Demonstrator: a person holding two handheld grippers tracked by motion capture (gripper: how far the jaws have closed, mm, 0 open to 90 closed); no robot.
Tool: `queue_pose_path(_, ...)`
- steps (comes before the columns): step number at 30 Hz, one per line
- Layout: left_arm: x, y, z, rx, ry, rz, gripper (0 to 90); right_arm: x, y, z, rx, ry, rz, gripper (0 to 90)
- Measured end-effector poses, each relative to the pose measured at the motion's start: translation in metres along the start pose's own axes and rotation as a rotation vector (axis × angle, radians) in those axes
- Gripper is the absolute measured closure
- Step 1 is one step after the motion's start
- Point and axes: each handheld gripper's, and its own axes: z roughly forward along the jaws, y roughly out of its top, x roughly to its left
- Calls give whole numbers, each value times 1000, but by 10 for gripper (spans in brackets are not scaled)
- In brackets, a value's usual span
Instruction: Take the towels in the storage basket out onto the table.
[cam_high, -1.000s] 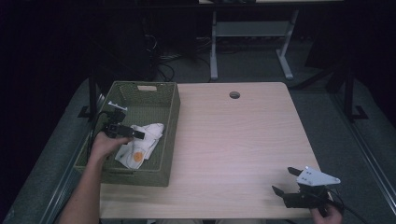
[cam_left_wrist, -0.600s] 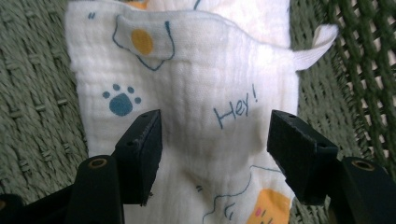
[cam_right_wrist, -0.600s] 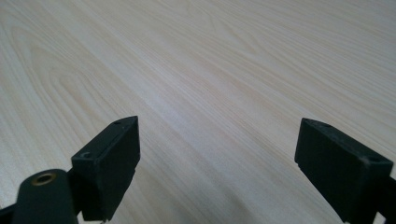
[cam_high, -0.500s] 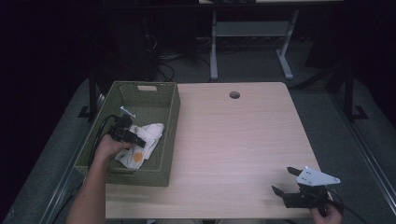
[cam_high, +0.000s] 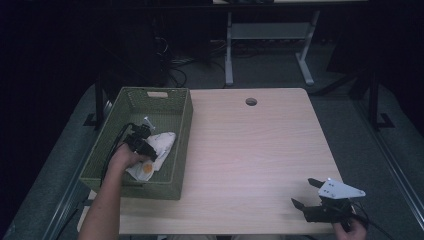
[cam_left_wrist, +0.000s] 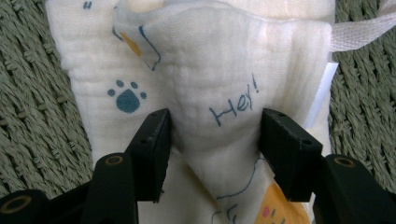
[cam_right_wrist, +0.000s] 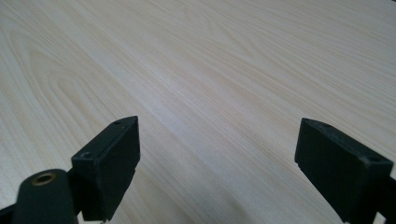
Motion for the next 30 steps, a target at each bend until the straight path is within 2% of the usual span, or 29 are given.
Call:
queue_pose_path(2, 0, 0, 0, -3, -1, 0, 465, 0, 0, 1, 1, 1, 0, 138)
queue_pose_path(5, -1, 1, -1, -4, -15, 3, 556, 0, 1, 2, 4, 1, 0, 139)
queue_pose_path(9, -1, 3, -2, 10, -12, -8, 601, 0, 1, 2, 6, -1, 1, 138)
queue_pose_path(11, -2, 3, -3, 7, -20, 1, 633, 0, 1, 2, 4, -3, -2, 139)
queue_pose_path(12, -3, 2, -3, 5, -31, 10, 703, -1, 1, 2, 6, -3, -2, 138)
queue_pose_path(13, -4, 2, -3, 0, -27, 14, 708, -1, 1, 2, 9, -1, -1, 138)
queue_pose_path(14, -4, 2, -3, 2, -33, 21, 752, -1, 1, 3, 13, -2, -1, 139)
queue_pose_path(22, 2, 0, -2, -16, -89, 2, 798, -1, 0, 6, 16, -17, 13, 139)
queue_pose_path(27, 4, -1, -3, -21, -98, -6, 814, -1, -1, 5, 13, -23, 17, 139)
queue_pose_path(30, 5, -2, -6, -43, -110, -15, 824, -1, -2, 4, 15, -25, 18, 138)
